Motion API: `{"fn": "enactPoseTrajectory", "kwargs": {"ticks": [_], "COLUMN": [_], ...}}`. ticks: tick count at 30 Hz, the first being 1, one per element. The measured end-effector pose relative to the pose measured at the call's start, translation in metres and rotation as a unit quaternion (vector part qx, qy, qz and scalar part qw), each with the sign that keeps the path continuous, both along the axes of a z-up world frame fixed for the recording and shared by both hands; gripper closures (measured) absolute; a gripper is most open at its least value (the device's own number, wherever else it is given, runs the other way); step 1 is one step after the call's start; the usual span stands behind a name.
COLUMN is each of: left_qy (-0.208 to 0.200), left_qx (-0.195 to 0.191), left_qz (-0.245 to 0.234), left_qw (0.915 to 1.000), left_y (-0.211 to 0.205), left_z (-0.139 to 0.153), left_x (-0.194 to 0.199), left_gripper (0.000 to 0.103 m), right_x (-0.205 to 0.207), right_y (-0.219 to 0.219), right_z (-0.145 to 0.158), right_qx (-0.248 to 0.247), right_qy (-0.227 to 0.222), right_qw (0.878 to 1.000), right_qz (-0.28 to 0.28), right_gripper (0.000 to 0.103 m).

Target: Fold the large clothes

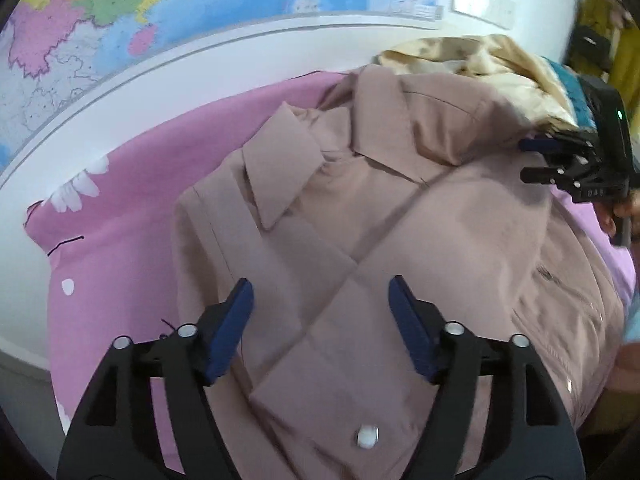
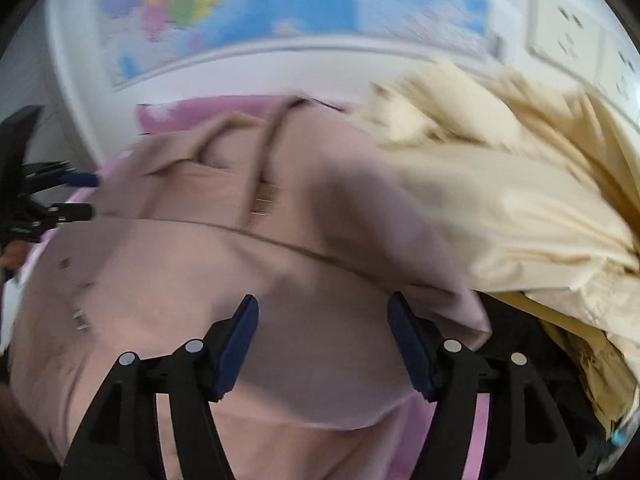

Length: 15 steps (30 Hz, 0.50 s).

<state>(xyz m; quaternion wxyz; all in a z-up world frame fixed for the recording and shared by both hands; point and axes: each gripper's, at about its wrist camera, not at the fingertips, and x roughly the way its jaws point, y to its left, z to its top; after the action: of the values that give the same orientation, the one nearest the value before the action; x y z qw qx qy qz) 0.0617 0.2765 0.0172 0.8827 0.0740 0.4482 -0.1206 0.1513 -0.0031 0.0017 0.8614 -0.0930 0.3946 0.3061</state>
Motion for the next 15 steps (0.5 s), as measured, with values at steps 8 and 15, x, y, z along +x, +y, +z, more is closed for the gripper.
{"fn": "enactPoseTrajectory", "kwargs": {"ticks": [8,15], "left_qy": [0.05,-0.01], "left_qx": [0.058,0.067], "left_qz": [-0.04,0.019], "left_qw": [0.9963,0.9975], "left_y": [-0.02,-0.003], "left_z": [-0.035,-0.01], "left_x": [-0.006,0.015], "left_gripper": [0.07,0.092], "right_x": [0.007,0.026], "right_y": [0.069,0.084], "right_z": [-0.022,-0.038], "right_qx": [-0.035,-0.044], "right_qy": [0.003,0.021], "right_qw": [0.998,0.998], "right_qz": [0.059,0.036], "right_gripper": [0.028,0.05]}}
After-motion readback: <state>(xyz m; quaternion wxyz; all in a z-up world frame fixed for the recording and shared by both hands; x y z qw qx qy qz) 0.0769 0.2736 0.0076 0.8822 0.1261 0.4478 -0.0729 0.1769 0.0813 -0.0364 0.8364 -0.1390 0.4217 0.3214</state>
